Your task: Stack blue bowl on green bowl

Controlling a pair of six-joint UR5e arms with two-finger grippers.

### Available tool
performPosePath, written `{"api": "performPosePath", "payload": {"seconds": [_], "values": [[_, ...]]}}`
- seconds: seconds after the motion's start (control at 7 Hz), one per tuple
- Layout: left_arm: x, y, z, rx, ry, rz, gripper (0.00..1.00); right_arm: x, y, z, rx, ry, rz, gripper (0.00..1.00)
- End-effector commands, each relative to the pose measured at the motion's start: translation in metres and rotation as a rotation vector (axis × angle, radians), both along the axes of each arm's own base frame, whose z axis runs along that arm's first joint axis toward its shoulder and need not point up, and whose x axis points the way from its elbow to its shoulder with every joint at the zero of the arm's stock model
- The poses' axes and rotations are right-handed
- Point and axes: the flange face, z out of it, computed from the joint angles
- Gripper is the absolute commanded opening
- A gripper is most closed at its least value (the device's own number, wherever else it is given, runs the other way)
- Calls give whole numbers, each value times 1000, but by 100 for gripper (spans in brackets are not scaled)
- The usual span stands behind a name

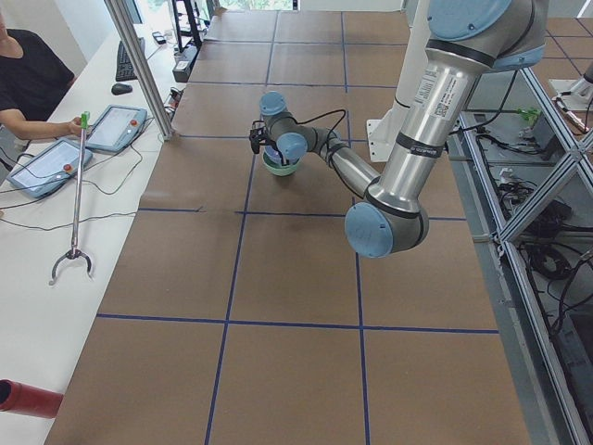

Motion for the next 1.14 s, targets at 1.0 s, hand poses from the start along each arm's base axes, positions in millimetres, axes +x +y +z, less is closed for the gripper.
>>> {"api": "performPosePath", "payload": {"seconds": [1.0], "values": [[-171,-43,17,458,-62,18,100,0,0,0,0,0,0,100]]}}
